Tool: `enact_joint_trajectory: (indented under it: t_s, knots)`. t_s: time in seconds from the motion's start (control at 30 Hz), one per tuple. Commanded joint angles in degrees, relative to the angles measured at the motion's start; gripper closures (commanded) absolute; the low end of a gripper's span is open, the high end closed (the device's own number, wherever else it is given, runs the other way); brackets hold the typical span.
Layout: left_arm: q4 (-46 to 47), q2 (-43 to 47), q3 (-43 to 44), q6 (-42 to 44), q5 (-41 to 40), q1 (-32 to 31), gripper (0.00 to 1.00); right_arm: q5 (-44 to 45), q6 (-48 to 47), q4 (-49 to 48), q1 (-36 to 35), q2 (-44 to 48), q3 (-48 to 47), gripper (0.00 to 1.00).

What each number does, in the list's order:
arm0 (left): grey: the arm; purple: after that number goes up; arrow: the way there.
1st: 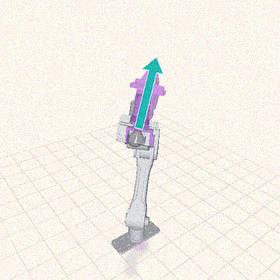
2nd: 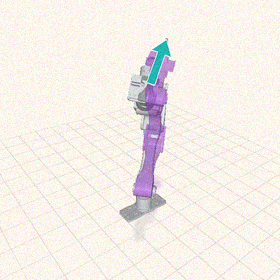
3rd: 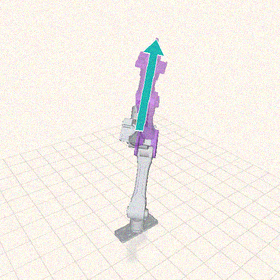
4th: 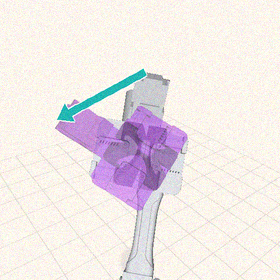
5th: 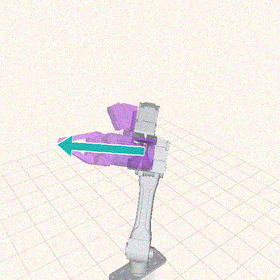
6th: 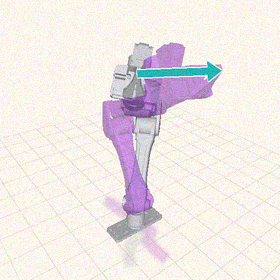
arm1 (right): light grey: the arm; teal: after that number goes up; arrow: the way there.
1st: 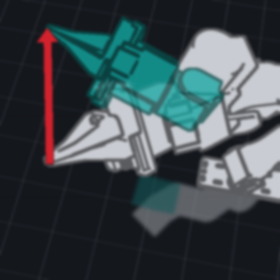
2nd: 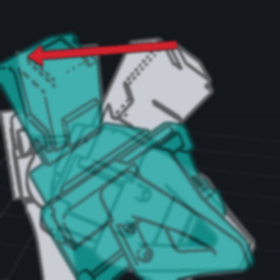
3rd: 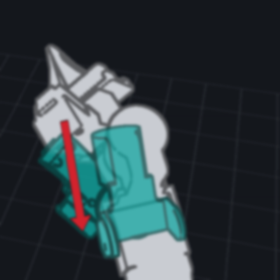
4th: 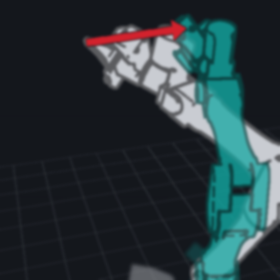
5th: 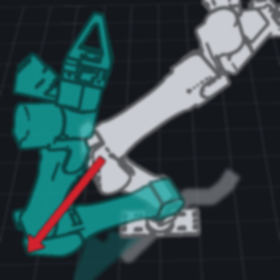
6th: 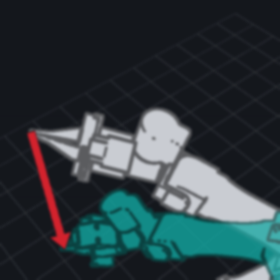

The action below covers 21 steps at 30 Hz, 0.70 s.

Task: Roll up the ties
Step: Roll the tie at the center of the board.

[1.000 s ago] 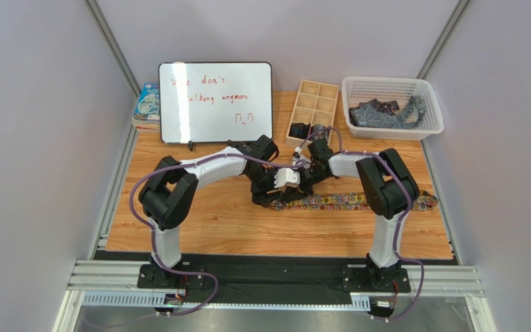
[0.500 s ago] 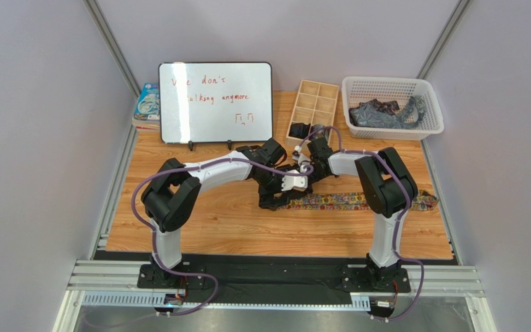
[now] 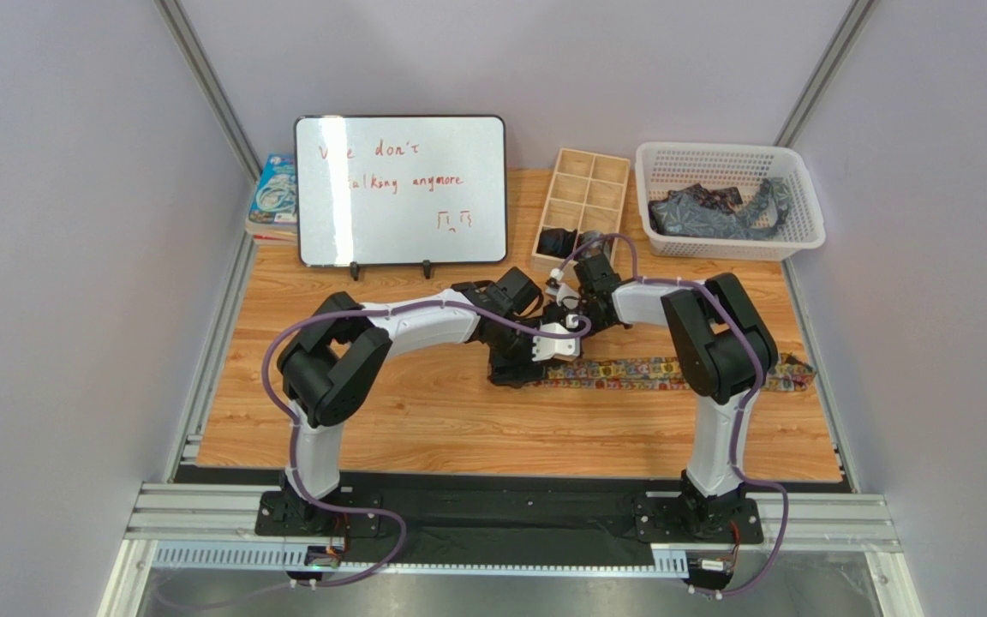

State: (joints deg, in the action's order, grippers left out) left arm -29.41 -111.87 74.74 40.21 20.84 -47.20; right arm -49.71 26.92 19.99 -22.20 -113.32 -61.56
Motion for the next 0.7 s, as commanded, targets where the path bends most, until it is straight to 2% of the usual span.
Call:
enact_joint_trajectory:
  t_s: [0.0, 0.07, 0.2, 0.3, 0.43, 0.67]
  knots:
    - [2.7, -0.3, -1.5, 0.2, -1.5, -0.5, 0.32, 0.0, 0.6, -2.0, 0.7, -0.1, -1.6, 1.0]
    - [3.0, -0.2, -2.0, 0.1, -2.0, -0.5, 0.38, -0.9, 1.2, -2.1, 0.6, 0.1, -1.8, 1.0]
    - [1.8, -0.2, -1.3, -0.6, -1.9, -0.4, 0.6, -1.6, 1.8, -1.6, 0.7, 1.0, -2.2, 1.0]
    - [-0.4, 0.3, -0.1, -1.0, -1.8, -0.4, 0.66, -2.1, 1.7, -0.7, 1.3, 1.8, -2.2, 1.0]
    - [-3.6, 1.0, 0.5, -0.1, -3.5, -0.4, 0.71, -1.3, -0.7, 3.1, 2.3, 2.1, -2.8, 1.0]
    - [-6.1, 1.9, 0.7, -0.1, -5.1, -0.4, 0.7, 1.1, -6.0, 7.1, 2.9, 1.0, -4.7, 1.0]
